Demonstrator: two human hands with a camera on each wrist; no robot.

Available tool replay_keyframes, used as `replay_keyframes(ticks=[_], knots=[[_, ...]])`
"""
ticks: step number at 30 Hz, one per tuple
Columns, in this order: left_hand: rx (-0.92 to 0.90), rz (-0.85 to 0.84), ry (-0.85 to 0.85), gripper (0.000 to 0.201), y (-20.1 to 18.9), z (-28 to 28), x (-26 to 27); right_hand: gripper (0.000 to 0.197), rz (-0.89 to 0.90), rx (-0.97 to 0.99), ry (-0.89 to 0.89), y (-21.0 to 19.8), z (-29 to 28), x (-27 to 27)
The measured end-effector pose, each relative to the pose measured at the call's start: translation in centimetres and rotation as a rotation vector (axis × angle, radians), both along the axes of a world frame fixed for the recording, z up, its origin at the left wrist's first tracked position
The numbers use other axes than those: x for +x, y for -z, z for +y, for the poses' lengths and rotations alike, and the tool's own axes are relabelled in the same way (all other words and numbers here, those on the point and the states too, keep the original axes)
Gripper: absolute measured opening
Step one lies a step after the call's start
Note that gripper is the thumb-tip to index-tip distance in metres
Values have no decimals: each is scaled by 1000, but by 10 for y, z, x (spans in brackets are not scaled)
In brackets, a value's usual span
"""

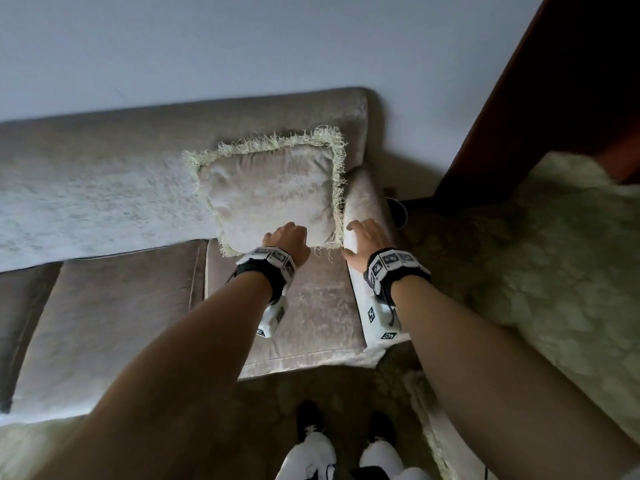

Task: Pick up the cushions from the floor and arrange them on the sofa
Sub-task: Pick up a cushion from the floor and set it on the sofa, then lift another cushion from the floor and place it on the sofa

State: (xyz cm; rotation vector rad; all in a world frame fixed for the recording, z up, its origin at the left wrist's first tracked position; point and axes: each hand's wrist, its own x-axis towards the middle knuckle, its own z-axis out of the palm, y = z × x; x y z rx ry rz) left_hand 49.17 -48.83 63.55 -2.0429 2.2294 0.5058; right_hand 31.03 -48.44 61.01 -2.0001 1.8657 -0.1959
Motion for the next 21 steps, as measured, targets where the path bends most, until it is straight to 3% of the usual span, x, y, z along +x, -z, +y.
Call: replay_keyframes(ticks=[16, 21], knots=[[57, 28, -50, 21, 37, 147, -189, 47, 41, 88, -52, 38, 134, -198], [88, 8, -75, 20, 53, 191, -224, 47, 49, 117, -51, 47, 182, -241]])
